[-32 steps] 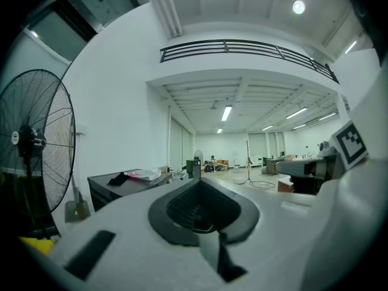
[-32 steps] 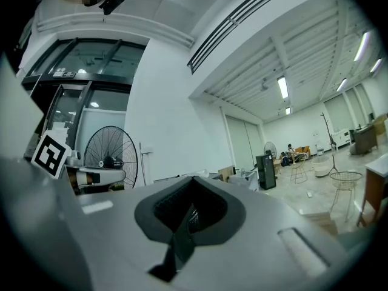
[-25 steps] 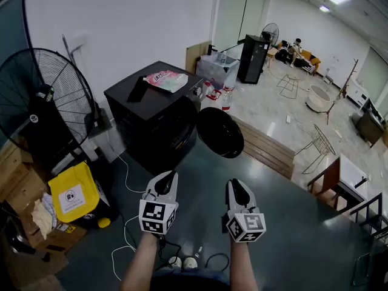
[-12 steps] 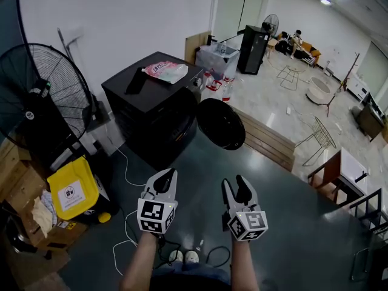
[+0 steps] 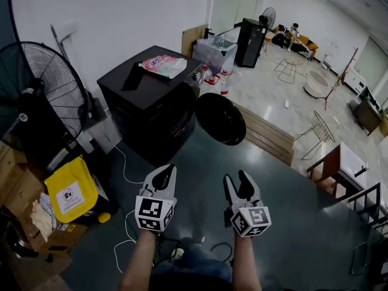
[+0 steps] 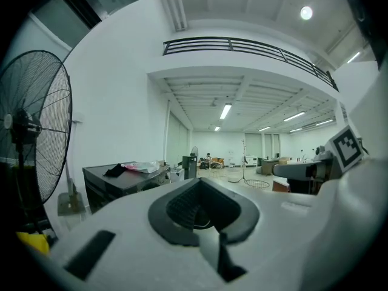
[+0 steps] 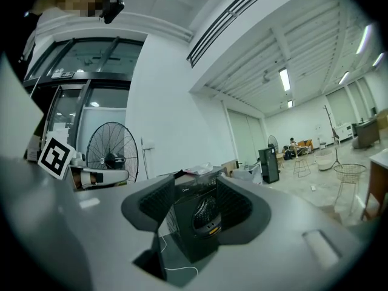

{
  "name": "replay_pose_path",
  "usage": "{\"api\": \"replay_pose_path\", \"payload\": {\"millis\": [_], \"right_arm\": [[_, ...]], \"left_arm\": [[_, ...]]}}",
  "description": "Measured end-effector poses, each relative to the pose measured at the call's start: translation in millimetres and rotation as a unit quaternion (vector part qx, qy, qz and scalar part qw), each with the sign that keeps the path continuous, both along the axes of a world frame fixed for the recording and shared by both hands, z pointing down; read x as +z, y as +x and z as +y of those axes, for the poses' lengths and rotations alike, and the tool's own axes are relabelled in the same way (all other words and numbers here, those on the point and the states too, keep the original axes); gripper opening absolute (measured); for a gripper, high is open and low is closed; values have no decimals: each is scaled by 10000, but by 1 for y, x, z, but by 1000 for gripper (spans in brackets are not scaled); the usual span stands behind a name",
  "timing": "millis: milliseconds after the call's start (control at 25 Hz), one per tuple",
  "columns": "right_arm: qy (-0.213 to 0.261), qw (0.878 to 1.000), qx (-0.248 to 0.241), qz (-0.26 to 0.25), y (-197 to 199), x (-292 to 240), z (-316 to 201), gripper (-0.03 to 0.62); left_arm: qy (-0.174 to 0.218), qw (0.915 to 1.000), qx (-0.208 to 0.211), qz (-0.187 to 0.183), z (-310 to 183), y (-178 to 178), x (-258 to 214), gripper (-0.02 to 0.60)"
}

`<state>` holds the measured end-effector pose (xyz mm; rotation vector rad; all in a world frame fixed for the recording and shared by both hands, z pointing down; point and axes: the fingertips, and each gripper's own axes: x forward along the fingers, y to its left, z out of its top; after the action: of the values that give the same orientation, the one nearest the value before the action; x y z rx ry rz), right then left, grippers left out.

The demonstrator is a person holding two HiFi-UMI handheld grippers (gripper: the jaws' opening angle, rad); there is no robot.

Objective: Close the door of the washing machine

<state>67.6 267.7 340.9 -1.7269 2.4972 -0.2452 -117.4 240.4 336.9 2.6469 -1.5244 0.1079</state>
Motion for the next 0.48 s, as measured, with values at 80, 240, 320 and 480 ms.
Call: {"api": "replay_pose_path", "payload": {"millis": [80,240,320,480], "right_arm": [[-17,10000,54,-15,3,2,-5,204],[-76,9999,112,-3,10,10,-21,204],[-76,9999,119,-11,14,14,-35,205],[-67,9998,150,-65,31,24,-79,204]], "left_arm": [[-3,10000,5,2,-6,-2,2,8],[-37,10000,-17,21,-27,-4,7,8],[-48,10000,-28,27,-41,-2,11,8],[-40,10000,-32,-61,-82,10,20,8]]}}
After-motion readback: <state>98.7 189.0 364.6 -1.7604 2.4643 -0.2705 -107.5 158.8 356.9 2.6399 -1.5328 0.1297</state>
